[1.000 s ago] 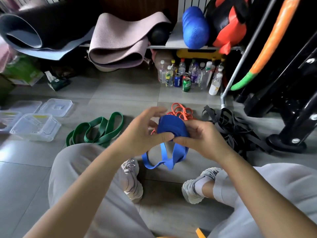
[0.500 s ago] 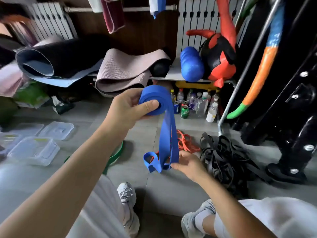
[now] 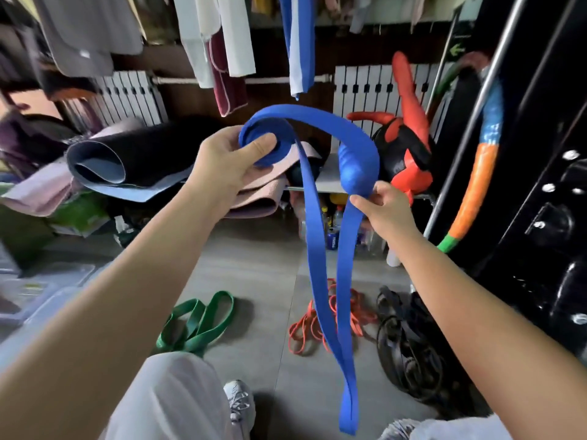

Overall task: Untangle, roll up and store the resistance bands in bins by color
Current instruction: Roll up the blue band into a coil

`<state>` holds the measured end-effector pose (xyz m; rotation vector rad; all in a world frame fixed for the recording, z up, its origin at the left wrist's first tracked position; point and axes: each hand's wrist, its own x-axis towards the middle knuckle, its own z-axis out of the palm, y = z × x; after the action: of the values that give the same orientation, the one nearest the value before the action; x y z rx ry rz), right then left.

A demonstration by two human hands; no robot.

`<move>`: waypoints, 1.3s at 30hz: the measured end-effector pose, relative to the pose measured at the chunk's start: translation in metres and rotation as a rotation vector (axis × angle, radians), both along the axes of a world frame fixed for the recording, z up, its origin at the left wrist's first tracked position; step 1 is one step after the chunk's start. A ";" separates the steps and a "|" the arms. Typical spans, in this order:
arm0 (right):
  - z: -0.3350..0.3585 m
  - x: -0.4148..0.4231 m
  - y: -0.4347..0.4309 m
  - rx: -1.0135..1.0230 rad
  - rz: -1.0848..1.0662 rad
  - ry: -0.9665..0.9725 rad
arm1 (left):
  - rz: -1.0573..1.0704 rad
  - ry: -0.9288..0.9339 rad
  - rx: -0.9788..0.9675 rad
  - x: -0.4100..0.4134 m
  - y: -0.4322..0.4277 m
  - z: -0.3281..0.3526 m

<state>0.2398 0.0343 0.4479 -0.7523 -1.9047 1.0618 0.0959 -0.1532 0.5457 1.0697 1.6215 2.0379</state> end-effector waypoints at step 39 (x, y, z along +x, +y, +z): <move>-0.064 0.068 -0.065 -0.216 0.572 -0.178 | -0.359 0.425 -0.659 0.056 -0.001 -0.118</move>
<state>0.3078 -0.0303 0.3837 -0.4289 -2.2502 1.6134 0.1514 -0.1540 0.4276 1.4375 1.9163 0.9728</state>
